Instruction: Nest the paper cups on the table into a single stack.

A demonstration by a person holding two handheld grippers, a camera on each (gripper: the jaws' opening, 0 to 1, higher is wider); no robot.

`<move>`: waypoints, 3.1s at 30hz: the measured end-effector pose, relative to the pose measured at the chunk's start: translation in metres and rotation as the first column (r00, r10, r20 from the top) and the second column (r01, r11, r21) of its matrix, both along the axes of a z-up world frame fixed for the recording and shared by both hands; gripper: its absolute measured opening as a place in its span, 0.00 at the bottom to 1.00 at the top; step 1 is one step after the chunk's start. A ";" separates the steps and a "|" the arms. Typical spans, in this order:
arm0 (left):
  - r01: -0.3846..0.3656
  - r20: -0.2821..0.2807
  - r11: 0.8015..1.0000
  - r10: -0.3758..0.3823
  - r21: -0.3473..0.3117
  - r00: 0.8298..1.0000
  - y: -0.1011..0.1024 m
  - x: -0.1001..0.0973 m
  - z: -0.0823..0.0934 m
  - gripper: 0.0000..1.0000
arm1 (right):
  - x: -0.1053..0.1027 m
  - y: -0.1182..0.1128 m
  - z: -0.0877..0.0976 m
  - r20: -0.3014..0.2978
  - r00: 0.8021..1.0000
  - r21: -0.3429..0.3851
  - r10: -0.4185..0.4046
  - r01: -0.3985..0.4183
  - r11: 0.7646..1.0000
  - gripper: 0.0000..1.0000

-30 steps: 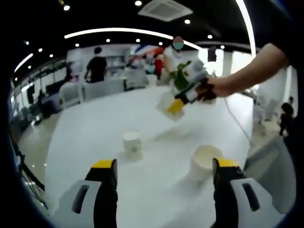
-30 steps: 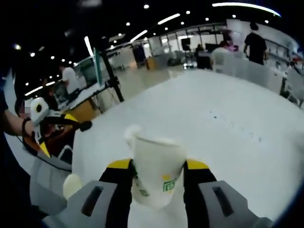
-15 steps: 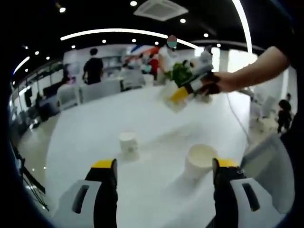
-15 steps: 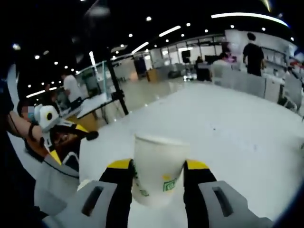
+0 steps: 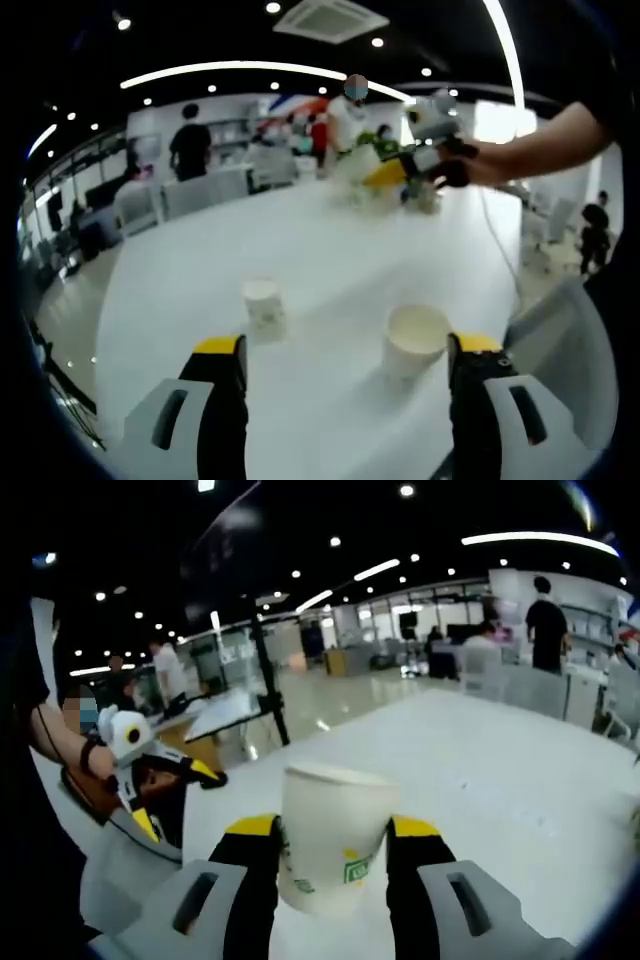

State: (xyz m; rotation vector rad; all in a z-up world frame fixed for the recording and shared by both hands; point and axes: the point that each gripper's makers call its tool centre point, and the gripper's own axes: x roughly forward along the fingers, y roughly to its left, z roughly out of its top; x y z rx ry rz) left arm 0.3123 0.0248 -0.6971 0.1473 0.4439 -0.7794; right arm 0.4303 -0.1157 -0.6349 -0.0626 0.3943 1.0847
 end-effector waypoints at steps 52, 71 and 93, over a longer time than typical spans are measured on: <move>0.002 -0.025 1.000 -0.002 0.016 1.000 0.004 -0.004 -0.004 0.80 | -0.110 0.023 0.038 0.137 0.982 0.372 0.132 -0.175 0.911 0.39; 0.007 -0.028 1.000 -0.007 0.021 1.000 0.005 -0.006 -0.005 0.80 | -0.123 0.013 0.016 0.096 0.989 0.395 0.117 -0.145 0.907 0.39; -0.090 -0.023 0.996 0.090 0.012 0.996 0.023 0.005 -0.003 0.79 | -0.129 0.031 -0.016 0.076 0.985 0.358 0.152 -0.170 0.918 0.39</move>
